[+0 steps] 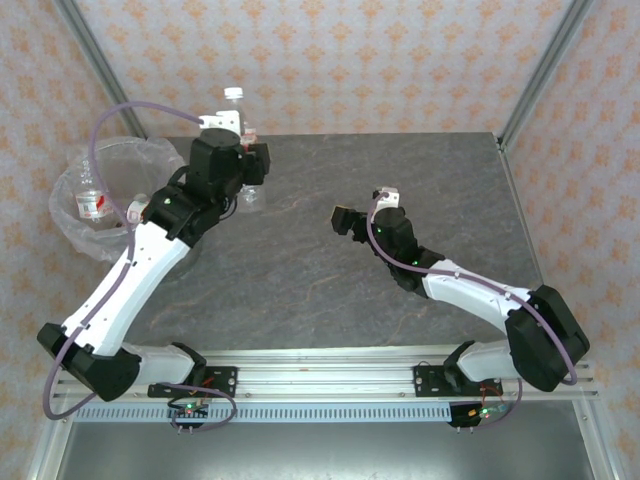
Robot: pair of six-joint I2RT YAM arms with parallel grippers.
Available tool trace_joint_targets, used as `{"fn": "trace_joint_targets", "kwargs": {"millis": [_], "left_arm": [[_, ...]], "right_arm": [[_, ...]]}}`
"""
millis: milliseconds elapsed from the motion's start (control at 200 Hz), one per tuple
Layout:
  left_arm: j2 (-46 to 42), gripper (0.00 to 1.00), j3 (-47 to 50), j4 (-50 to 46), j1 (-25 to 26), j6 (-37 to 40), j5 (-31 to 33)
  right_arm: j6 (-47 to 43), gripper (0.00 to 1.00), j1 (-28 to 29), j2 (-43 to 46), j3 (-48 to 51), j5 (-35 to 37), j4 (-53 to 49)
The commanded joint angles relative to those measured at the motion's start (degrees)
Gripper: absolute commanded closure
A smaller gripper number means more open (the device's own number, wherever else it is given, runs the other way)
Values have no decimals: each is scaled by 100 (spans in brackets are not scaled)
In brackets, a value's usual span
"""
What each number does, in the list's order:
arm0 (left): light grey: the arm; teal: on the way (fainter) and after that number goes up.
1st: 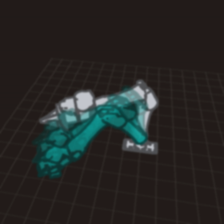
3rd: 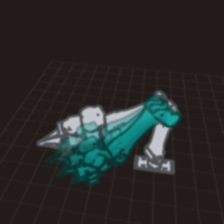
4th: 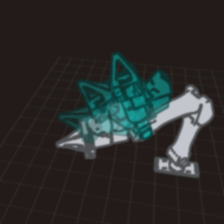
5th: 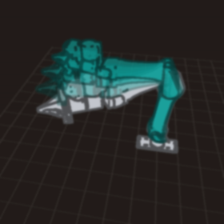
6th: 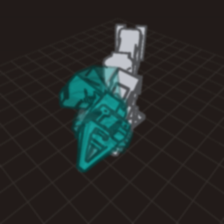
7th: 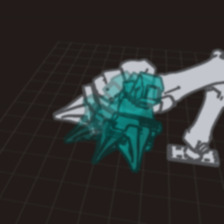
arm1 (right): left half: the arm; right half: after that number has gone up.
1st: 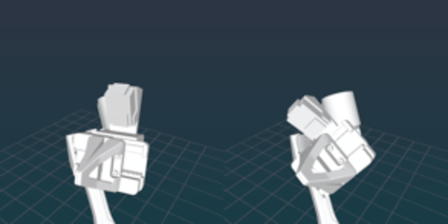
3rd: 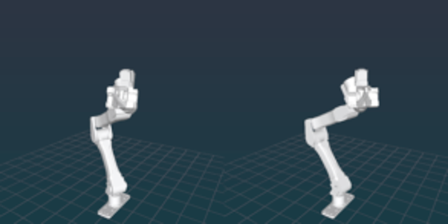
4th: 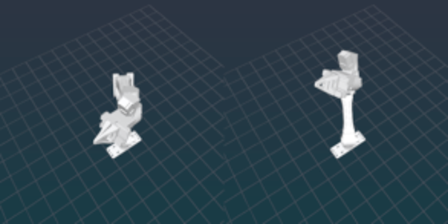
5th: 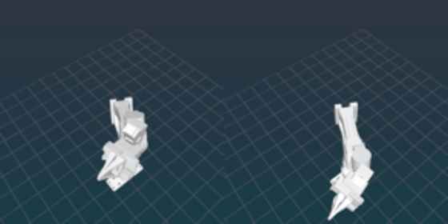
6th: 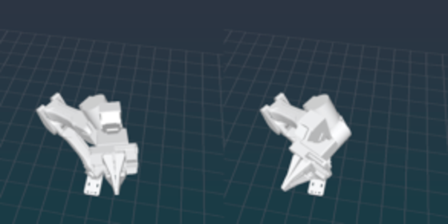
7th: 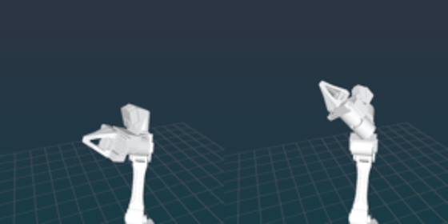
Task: Put the plastic bottles in the bin
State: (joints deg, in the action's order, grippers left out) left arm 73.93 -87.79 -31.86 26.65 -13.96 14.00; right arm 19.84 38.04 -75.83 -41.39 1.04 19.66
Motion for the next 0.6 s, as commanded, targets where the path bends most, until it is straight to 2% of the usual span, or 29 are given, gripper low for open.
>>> {"fn": "trace_joint_targets", "kwargs": {"millis": [0, 135, 290, 596], "left_arm": [[-139, 43, -268, 5, -128, 458, 548], [-285, 43, -283, 242, -434, 540, 466], [-430, 44, -253, 581, -600, 885, 980], [-490, 45, -342, 568, -1414, 1206, 1543]], "right_arm": [[-59, 1, -7, 53, -131, -8, 274], [-59, 1, -4, 108, -90, 65, 270], [-54, 1, -6, 181, -20, 172, 288], [-51, 1, -9, 182, -4, 295, 258]]}}
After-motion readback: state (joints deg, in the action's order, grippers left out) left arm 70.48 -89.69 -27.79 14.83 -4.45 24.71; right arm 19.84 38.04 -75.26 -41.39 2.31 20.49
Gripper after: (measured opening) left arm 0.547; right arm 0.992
